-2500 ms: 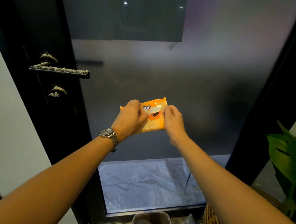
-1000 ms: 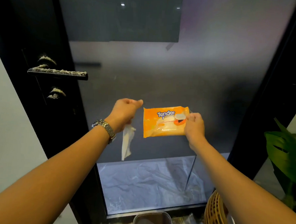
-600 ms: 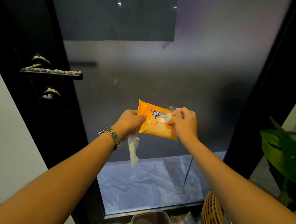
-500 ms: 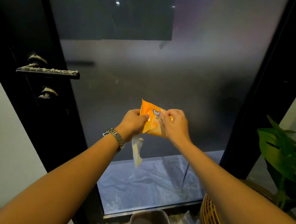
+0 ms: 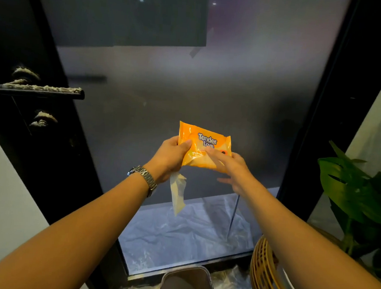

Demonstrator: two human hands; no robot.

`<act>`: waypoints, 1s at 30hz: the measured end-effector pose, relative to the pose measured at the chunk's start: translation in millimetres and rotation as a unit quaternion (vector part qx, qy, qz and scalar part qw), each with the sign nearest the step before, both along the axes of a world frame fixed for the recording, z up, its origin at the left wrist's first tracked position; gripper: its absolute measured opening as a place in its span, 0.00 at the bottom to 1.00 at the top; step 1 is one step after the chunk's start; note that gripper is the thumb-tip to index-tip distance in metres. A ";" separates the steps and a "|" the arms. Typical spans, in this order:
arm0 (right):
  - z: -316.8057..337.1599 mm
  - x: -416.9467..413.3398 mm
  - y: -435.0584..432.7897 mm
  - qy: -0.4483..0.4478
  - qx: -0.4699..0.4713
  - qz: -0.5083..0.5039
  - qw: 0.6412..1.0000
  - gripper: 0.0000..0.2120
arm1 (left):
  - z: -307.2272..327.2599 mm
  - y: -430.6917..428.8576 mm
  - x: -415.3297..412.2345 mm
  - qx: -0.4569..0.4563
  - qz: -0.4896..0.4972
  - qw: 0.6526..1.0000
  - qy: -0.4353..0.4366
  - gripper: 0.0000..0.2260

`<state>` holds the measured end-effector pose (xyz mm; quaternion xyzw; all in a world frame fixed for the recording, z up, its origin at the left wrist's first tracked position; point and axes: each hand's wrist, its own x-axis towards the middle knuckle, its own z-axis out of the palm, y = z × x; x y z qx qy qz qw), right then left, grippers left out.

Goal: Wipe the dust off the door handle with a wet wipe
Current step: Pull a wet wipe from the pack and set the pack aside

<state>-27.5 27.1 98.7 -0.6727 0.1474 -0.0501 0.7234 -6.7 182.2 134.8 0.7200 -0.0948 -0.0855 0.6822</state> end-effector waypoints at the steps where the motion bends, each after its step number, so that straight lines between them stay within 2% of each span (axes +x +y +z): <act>1: -1.4 -0.9 -2.5 0.014 0.012 0.011 1.000 0.26 | 0.1 -2.7 -1.6 0.016 -0.011 1.000 -0.009 0.13; 4: -9.3 -0.8 -10.0 0.044 0.038 -0.001 0.998 0.27 | 0.5 -9.1 -4.8 0.063 -0.028 0.997 -0.018 0.13; 10: -38.9 -0.9 -44.0 0.087 0.148 -0.032 0.985 0.19 | -5.6 -17.9 -8.2 0.135 -0.040 0.989 0.040 0.06; 17: -121.8 -30.9 -102.5 0.170 0.147 -0.168 0.960 0.17 | -19.0 -18.8 -0.3 0.111 0.013 0.991 0.076 0.09; 23: -185.9 -72.4 -131.8 0.244 0.185 -0.271 0.912 0.18 | -32.3 -25.7 11.2 0.119 0.026 0.989 0.085 0.07; 30: -225.7 -101.5 -143.4 0.266 0.219 -0.335 0.877 0.17 | -52.5 -50.0 17.5 0.126 0.011 0.987 0.103 0.07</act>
